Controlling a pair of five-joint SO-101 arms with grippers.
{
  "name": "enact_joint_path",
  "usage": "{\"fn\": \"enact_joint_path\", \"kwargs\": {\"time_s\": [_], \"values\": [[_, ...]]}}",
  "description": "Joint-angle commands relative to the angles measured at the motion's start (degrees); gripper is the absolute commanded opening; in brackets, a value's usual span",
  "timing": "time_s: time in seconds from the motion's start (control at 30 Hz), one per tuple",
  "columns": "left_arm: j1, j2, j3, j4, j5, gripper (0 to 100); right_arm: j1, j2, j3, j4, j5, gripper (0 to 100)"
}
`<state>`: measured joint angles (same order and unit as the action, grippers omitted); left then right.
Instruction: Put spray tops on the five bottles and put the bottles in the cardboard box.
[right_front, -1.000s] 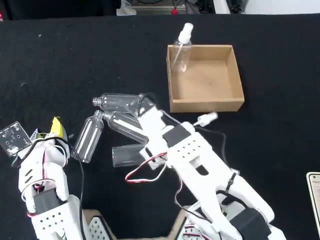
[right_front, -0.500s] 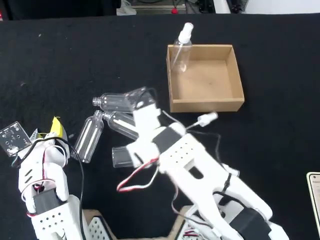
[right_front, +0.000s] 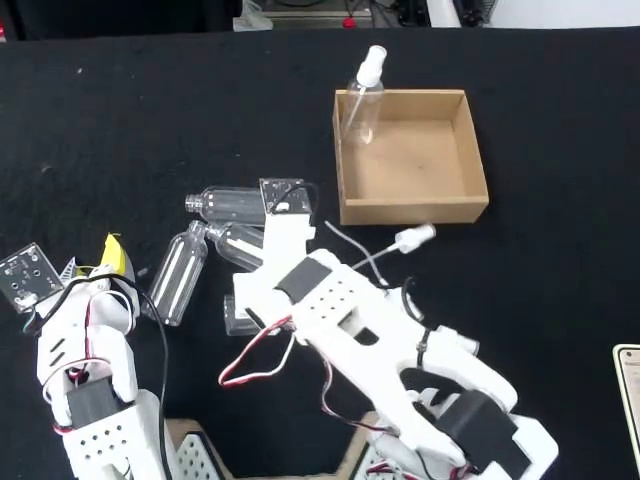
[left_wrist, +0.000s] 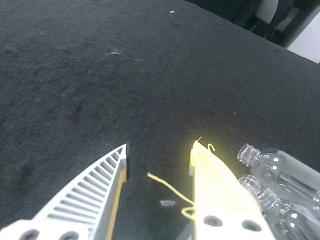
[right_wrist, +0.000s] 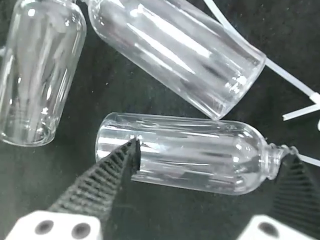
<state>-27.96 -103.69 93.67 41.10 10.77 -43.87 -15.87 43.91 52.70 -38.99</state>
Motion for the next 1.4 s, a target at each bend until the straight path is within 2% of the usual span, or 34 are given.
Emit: {"fn": "enact_joint_path", "kwargs": {"time_s": [0.0,0.07,0.27,0.43,0.5,0.6,0.7,0.77,0.83,1.03,1.3,1.37], "values": [[0.7,-0.3,-0.6,-0.2,-0.7,20,1.1,1.0,-2.3,-0.4,-0.7,40.4],[0.7,-0.3,-0.6,-0.2,-0.7,20,0.8,1.4,-2.6,2.5,1.0,40.3],[0.7,-0.3,-0.6,-0.2,-0.7,20,0.8,1.1,-6.9,15.5,16.9,40.3],[0.6,-0.3,-0.6,-0.2,-0.7,20,1.0,0.7,-7.3,21.1,20.1,40.5],[0.6,-0.3,-0.6,-0.2,-0.7,20,1.1,-0.2,-9.4,23.3,23.8,40.6],[0.6,-0.3,-0.6,-0.2,-0.7,20,0.9,-2.7,-12.4,26.4,33.1,40.6],[0.6,-0.3,-0.5,-0.2,-0.7,20,-0.8,-5.0,-12.7,29.1,46.4,40.4],[0.6,-0.3,-0.6,-0.2,-0.7,20,-1.3,-5.6,-11.6,28.7,55.6,40.4],[0.6,-0.3,-0.6,-0.2,-0.7,20,-1.3,-5.7,-9.5,26.5,60.4,40.4],[0.6,-0.3,-0.6,-0.2,-0.7,20,-1.3,-5.8,-0.8,17.7,68.5,40.4],[0.6,-0.3,-0.5,-0.2,-0.7,20,-0.9,-6.0,8.5,9.5,68.6,39.7],[0.7,-0.3,-0.5,-0.2,-0.7,20,0.2,-6.1,8.5,9.6,66.5,34.9]]}}
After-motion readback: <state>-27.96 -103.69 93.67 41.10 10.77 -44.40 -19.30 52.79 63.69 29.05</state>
